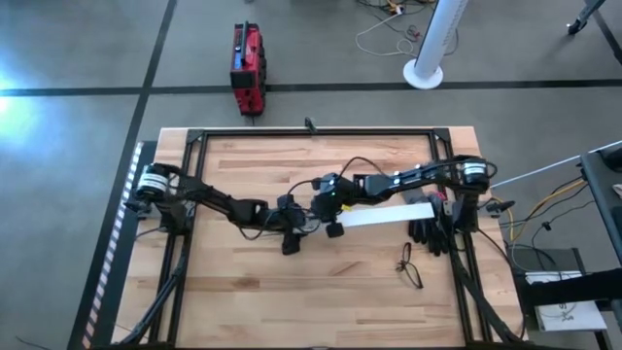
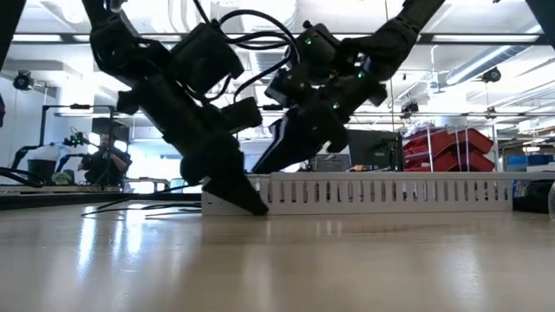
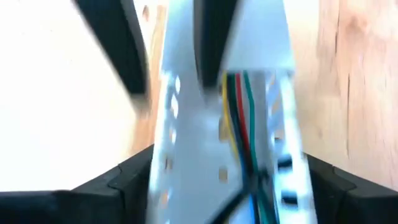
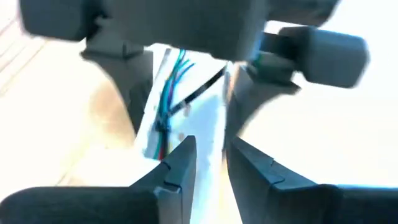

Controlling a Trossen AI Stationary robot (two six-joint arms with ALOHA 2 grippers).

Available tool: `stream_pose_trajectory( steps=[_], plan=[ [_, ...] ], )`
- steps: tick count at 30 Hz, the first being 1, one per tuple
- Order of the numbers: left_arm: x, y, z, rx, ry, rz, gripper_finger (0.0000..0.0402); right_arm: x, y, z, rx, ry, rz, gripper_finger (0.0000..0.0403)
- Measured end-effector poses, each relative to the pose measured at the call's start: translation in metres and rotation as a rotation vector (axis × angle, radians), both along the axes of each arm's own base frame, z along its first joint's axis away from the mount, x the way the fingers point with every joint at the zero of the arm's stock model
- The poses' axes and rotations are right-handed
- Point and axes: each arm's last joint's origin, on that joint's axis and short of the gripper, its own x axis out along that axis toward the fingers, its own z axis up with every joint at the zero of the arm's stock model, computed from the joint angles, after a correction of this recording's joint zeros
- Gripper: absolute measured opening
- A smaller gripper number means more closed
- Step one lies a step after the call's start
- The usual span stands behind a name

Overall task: Ziptie cables
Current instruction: Close the white cable duct

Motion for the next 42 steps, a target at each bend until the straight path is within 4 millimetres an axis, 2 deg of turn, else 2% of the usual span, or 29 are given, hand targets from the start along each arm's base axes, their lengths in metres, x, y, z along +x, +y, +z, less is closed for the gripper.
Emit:
stream_pose_trajectory(
  steps=[4, 7, 9, 11, 17, 23, 27, 30, 34, 38, 42],
  plan=[
    [-0.012, 0.001, 0.018, -0.006, -0.007, 0.020, 0.0277, -0.011, -0.001, 0.029, -0.075, 0.004, -0.032, 0.0114],
    [-0.023, 0.000, 0.037, -0.022, -0.048, 0.026, 0.0282, -0.021, 0.000, 0.039, -0.067, 0.040, -0.041, 0.0153],
    [-0.034, -0.001, 0.039, -0.035, -0.047, 0.033, 0.0283, -0.028, 0.001, 0.040, -0.054, 0.085, -0.048, 0.0180],
    [-0.044, -0.002, 0.037, -0.044, -0.052, 0.036, 0.0280, -0.031, 0.001, 0.039, -0.039, 0.102, -0.063, 0.0205],
    [-0.062, -0.005, 0.015, -0.056, -0.114, 0.029, 0.0273, -0.038, 0.002, 0.013, 0.013, 0.139, -0.114, 0.0272],
    [-0.069, -0.004, -0.005, -0.066, -0.114, 0.040, 0.0276, -0.036, 0.003, 0.008, 0.061, 0.143, -0.123, 0.0326],
    [-0.065, -0.004, -0.017, -0.051, -0.097, 0.063, 0.0263, -0.037, 0.005, 0.006, 0.118, 0.157, -0.113, 0.0342],
    [-0.061, -0.004, -0.027, -0.046, -0.090, 0.072, 0.0237, -0.039, 0.007, 0.005, 0.184, 0.193, -0.078, 0.0343],
    [-0.058, -0.005, -0.039, -0.057, -0.080, 0.081, 0.0202, -0.041, 0.008, 0.004, 0.202, 0.225, -0.122, 0.0343],
    [-0.057, -0.005, -0.045, -0.054, -0.074, 0.087, 0.0202, -0.042, 0.007, 0.002, 0.132, 0.230, -0.185, 0.0343],
    [-0.057, -0.005, -0.046, -0.057, -0.080, 0.087, 0.0225, -0.042, 0.006, 0.003, 0.126, 0.226, -0.208, 0.0342]
  ],
)
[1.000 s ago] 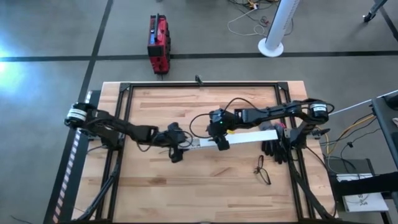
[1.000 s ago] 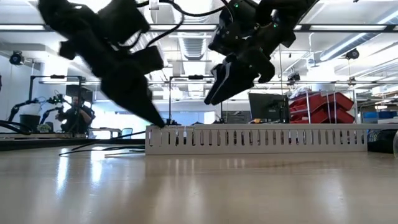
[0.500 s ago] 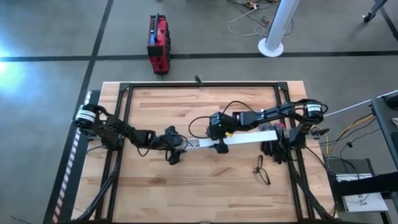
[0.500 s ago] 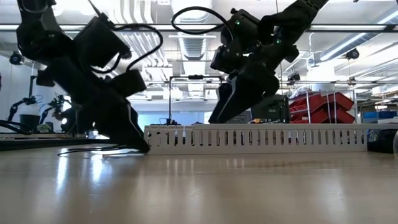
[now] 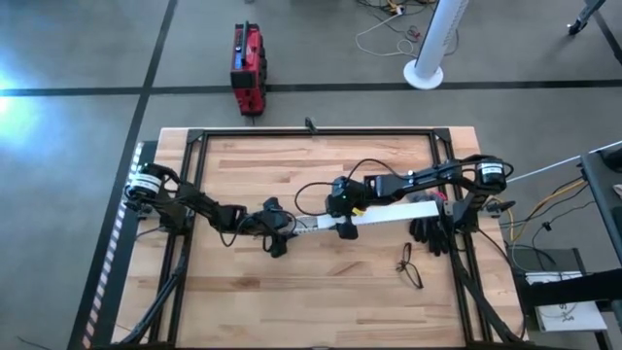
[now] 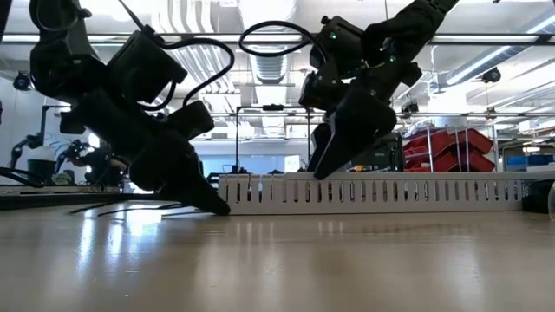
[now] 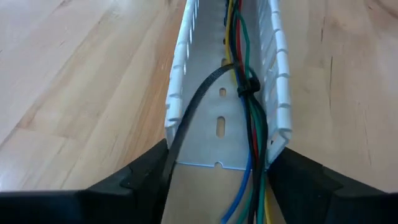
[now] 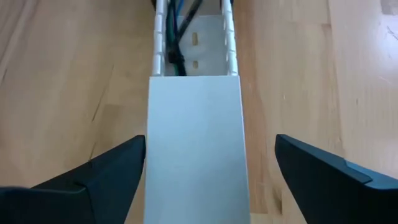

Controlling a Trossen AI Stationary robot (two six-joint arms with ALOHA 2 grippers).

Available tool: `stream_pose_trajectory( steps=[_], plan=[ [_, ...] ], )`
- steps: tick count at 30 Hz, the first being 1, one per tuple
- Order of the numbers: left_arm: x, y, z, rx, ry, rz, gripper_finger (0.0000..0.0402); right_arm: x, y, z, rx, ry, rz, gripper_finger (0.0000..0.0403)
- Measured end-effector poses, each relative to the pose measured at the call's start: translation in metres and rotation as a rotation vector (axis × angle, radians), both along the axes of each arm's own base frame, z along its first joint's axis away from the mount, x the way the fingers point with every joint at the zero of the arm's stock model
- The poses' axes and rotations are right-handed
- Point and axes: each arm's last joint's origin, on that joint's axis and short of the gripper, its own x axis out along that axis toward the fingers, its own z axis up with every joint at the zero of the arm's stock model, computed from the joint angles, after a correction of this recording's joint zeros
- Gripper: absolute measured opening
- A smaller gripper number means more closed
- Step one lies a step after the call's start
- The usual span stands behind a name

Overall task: Ziptie cables
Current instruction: Close the white cable duct

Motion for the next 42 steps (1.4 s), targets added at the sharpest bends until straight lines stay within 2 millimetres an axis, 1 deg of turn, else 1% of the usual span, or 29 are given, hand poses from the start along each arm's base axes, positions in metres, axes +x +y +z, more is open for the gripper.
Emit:
stream_pose_trajectory(
  steps=[3, 8, 10, 12, 14, 17, 22, 25, 28, 33, 36, 42],
  plan=[
    [0.000, 0.000, 0.000, 0.001, -0.008, -0.003, 0.0229, 0.000, 0.000, 0.000, 0.009, -0.002, -0.013, 0.0325],
    [0.000, 0.000, 0.000, -0.001, -0.010, -0.005, 0.0209, -0.002, 0.001, -0.003, 0.012, 0.005, -0.003, 0.0262],
    [0.000, 0.000, 0.000, -0.002, -0.011, -0.005, 0.0207, -0.001, 0.001, -0.006, 0.015, 0.012, 0.000, 0.0237],
    [0.000, 0.000, 0.000, -0.003, -0.013, -0.006, 0.0210, -0.001, 0.001, -0.006, 0.016, 0.010, 0.001, 0.0221],
    [0.000, 0.000, 0.000, -0.002, -0.015, -0.006, 0.0216, 0.001, 0.002, -0.010, 0.014, 0.005, 0.006, 0.0220],
    [0.000, 0.000, 0.001, -0.001, -0.023, -0.007, 0.0219, 0.003, 0.005, -0.010, 0.011, -0.017, 0.014, 0.0220],
    [0.000, 0.000, 0.001, 0.006, -0.028, -0.003, 0.0209, 0.005, 0.010, -0.010, -0.014, -0.046, 0.037, 0.0228],
    [0.000, 0.000, 0.001, 0.015, -0.035, -0.008, 0.0209, 0.007, 0.011, -0.011, -0.019, -0.052, 0.046, 0.0224],
    [0.000, 0.000, 0.001, 0.019, -0.035, -0.008, 0.0212, 0.008, 0.011, -0.012, -0.016, -0.062, 0.105, 0.0221],
    [-0.005, 0.001, -0.002, 0.023, -0.021, 0.006, 0.0210, 0.007, 0.013, -0.011, -0.024, -0.042, 0.156, 0.0226],
    [-0.008, 0.001, -0.003, 0.018, -0.031, 0.010, 0.0210, 0.007, 0.013, -0.010, -0.011, -0.043, 0.173, 0.0223],
    [-0.008, 0.001, -0.003, 0.016, -0.038, 0.015, 0.0210, 0.003, 0.014, -0.009, -0.021, -0.012, 0.211, 0.0221]
  ],
)
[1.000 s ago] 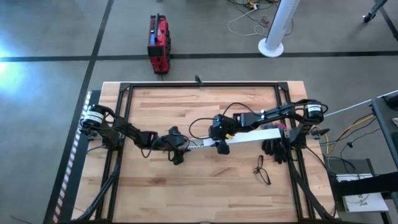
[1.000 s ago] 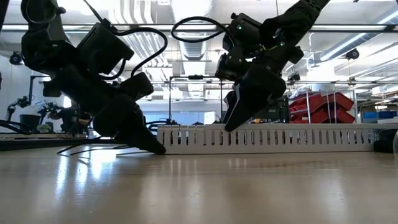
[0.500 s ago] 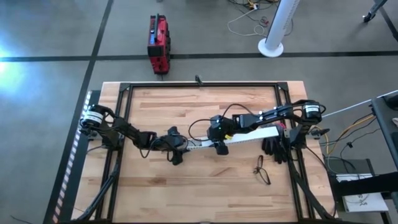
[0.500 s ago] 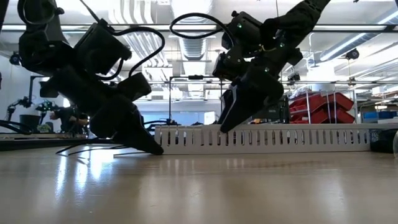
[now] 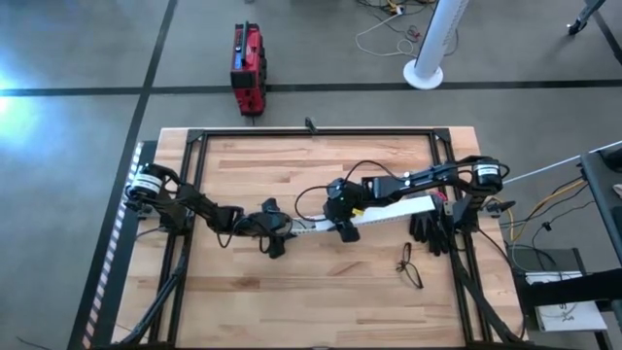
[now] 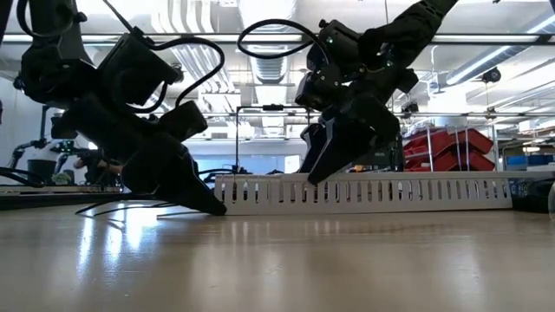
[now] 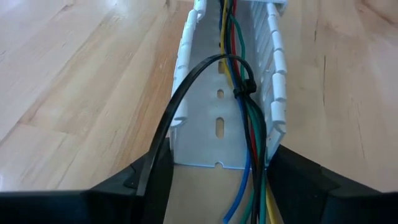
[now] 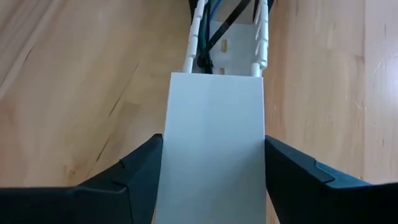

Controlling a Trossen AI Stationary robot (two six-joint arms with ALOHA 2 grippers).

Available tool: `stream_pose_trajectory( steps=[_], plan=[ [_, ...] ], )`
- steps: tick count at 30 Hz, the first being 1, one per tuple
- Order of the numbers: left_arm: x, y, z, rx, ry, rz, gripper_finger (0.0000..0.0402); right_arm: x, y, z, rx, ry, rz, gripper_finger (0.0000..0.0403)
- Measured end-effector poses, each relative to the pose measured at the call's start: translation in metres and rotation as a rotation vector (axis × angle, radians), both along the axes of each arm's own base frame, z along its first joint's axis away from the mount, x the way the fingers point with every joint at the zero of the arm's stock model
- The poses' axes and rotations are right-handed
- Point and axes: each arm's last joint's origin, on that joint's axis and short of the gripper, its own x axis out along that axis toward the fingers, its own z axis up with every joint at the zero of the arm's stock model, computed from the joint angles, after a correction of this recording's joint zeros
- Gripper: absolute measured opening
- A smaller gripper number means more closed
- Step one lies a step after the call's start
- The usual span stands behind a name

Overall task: Ziptie cables
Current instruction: Close the white cable duct

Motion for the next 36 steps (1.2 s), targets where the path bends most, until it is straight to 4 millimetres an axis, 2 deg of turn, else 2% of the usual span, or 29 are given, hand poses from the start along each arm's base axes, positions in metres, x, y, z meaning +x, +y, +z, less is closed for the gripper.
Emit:
stream_pose_trajectory(
  steps=[4, 12, 16, 23, 36],
  plan=[
    [0.000, 0.000, 0.000, 0.006, -0.004, -0.006, 0.0210, 0.001, 0.000, 0.003, 0.000, 0.005, 0.006, 0.0228],
    [0.009, -0.001, 0.004, 0.030, -0.004, -0.015, 0.0210, 0.012, 0.000, 0.001, -0.019, -0.074, -0.152, 0.0220],
    [0.011, -0.002, 0.006, 0.047, -0.009, -0.023, 0.0210, 0.018, 0.000, -0.003, -0.004, -0.090, -0.176, 0.0226],
    [0.011, -0.002, 0.007, 0.060, -0.014, -0.021, 0.0210, 0.024, 0.009, -0.004, 0.010, -0.106, -0.081, 0.0221],
    [0.010, -0.002, 0.006, 0.046, -0.030, -0.018, 0.0210, 0.019, 0.011, 0.000, -0.008, -0.036, 0.036, 0.0221]
  ],
)
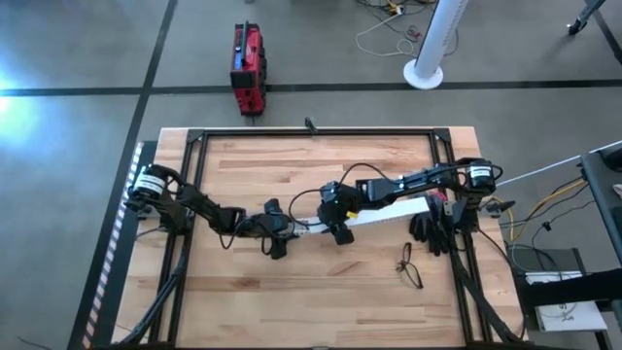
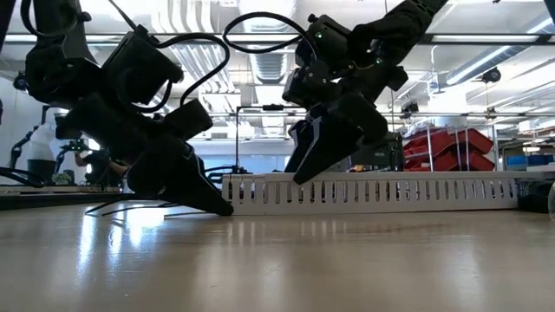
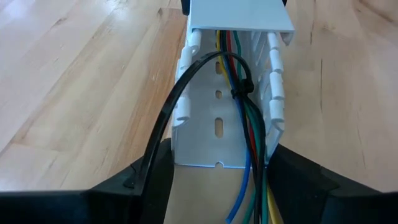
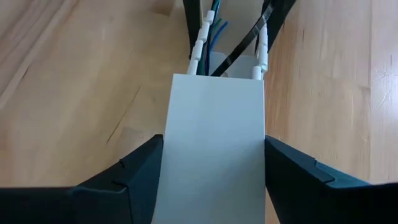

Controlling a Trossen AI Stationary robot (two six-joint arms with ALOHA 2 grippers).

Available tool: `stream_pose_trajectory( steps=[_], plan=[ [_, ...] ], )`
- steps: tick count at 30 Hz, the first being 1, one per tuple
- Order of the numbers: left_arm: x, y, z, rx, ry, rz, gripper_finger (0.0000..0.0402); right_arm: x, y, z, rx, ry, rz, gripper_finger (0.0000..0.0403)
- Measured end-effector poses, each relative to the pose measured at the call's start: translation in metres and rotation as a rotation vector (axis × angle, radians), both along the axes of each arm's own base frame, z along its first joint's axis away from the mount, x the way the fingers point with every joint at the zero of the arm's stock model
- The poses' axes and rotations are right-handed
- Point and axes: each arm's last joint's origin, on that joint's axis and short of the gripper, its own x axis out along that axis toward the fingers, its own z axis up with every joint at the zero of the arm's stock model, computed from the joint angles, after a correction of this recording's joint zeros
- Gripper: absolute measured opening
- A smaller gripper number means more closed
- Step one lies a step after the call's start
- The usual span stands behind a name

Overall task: Ziptie cables
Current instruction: Close the white cable duct

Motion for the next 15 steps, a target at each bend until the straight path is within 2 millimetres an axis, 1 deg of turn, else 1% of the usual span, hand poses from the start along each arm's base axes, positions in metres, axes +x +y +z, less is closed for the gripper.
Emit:
stream_pose_trajectory(
  steps=[4, 9, 15],
  plan=[
    [0.000, 0.000, 0.000, 0.002, 0.002, 0.000, 0.0210, 0.001, 0.000, 0.000, 0.002, -0.017, -0.001, 0.0225],
    [0.000, 0.000, 0.001, 0.007, -0.014, 0.004, 0.0210, 0.006, 0.000, 0.001, -0.003, -0.061, -0.113, 0.0220],
    [0.006, 0.000, 0.005, 0.023, -0.028, 0.010, 0.0210, 0.014, -0.001, -0.003, -0.014, -0.077, -0.143, 0.0226]
  ],
)
